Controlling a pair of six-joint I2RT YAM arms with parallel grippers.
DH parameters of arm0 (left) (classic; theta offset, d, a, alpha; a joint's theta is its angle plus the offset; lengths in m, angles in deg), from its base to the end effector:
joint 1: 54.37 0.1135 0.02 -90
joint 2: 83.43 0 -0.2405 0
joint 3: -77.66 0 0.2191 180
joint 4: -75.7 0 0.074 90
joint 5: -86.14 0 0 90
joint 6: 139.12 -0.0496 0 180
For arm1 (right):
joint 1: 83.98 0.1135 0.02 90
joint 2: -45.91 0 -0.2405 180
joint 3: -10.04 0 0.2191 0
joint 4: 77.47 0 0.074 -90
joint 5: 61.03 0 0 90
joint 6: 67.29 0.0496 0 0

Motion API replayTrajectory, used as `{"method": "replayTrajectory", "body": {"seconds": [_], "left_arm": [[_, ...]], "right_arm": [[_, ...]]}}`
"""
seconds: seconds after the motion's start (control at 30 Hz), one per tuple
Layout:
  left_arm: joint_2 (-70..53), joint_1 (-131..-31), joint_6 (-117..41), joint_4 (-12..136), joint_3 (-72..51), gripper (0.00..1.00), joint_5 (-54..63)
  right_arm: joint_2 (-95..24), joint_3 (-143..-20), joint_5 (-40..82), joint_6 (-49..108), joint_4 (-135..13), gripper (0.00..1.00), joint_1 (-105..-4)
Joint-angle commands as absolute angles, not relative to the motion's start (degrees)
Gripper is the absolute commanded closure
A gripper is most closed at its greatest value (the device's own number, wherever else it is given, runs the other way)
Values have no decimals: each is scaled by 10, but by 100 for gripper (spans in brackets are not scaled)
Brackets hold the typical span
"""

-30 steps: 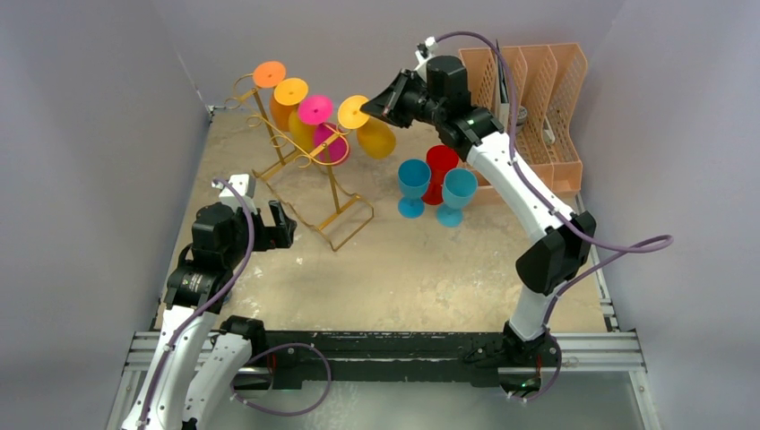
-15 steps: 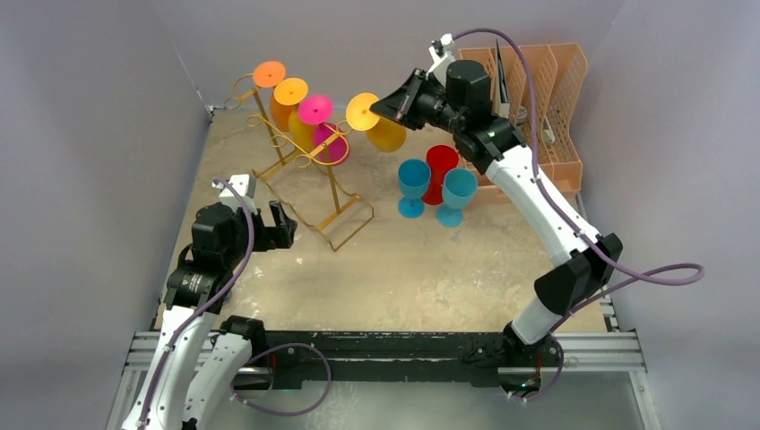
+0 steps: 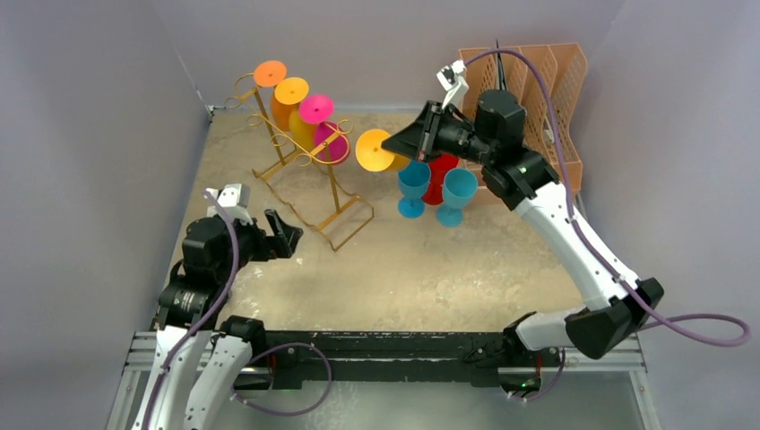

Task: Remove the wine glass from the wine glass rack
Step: Place the wine glass at the center of the board.

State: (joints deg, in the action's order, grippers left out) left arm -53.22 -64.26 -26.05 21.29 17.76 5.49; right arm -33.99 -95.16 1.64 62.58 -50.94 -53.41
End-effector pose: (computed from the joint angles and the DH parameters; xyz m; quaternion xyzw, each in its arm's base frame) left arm 0.1111 -0.0275 0.2916 -0.0526 0.8388 -0.2183 0.4960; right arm 0.2415 0.1691 0.4414 -0.1084 0.7055 0.5299 0.4579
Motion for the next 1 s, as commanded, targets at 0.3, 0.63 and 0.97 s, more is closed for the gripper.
{"method": "replayTrajectory", "body": {"seconds": [0.3,0.63,0.97], "left_arm": [[-617,-644,-126,246,168,4,344],[-671,-644,-15,342,243,7,472],[-665,-644,48,417,288,19,486]], "right_arm": [[-212,-788,-126,532,-496,100,-450],[-212,-694,-97,546,-543,100,-403],[-234,-688,-115,556,-565,100,-384]]}}
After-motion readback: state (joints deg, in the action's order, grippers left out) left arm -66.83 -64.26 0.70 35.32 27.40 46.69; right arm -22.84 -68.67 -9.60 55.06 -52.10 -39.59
